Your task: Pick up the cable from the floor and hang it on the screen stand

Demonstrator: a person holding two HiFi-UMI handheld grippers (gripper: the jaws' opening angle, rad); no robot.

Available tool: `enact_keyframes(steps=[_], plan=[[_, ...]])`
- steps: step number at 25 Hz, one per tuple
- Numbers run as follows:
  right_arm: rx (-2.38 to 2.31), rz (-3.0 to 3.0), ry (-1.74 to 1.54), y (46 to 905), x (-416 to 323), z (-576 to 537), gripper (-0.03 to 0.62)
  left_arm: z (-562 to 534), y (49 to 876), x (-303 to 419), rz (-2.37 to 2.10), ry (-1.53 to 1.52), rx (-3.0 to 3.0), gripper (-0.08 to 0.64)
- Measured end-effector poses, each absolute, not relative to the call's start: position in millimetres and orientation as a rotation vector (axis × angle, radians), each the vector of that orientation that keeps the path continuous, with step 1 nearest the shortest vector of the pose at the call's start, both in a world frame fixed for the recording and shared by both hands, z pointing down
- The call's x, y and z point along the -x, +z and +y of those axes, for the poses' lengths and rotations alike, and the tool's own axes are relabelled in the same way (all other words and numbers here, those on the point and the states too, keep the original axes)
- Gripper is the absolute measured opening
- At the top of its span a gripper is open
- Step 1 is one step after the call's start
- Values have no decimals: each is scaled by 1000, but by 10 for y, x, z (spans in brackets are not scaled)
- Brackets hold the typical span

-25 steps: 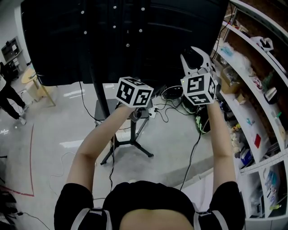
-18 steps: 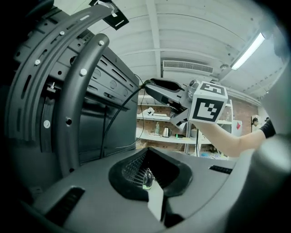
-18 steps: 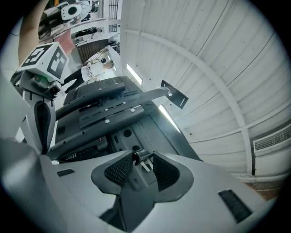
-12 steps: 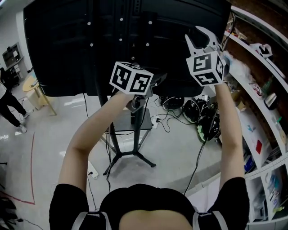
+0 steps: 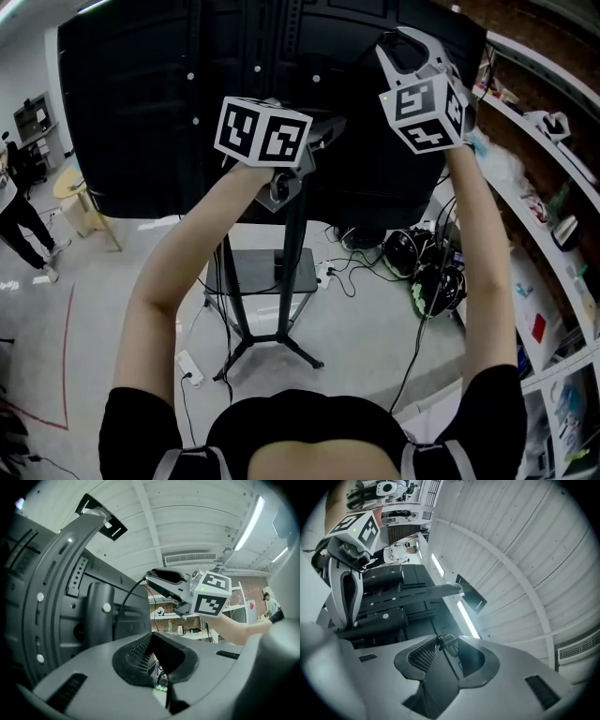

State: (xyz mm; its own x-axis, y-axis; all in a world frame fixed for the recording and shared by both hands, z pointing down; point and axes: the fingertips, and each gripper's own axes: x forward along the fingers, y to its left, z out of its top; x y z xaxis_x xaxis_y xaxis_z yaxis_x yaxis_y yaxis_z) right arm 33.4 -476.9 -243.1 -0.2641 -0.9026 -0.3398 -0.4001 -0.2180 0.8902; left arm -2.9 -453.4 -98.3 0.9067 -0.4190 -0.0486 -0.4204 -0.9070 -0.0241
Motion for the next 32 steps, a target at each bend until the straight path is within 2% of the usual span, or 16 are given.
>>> enact_keyframes(steps=[8,14,23,32], plan=[[-1484,-1578,-1607,-3127,36,-4883,156,-4670,-1732,399,776,132,2907,8],[-1399,-1594,-1709,-3385,627,-4899,156,-4783,-1856,768,872,155,2883,8],[-1270,-1701,-1812,-2637,1430,-4621,156,-4718,-1453,1232,986,164,2878,8],[-1241,-1633,-1839,-1619,1611,-4515,156,-4541,-820,1506,1041,145,2859,8]])
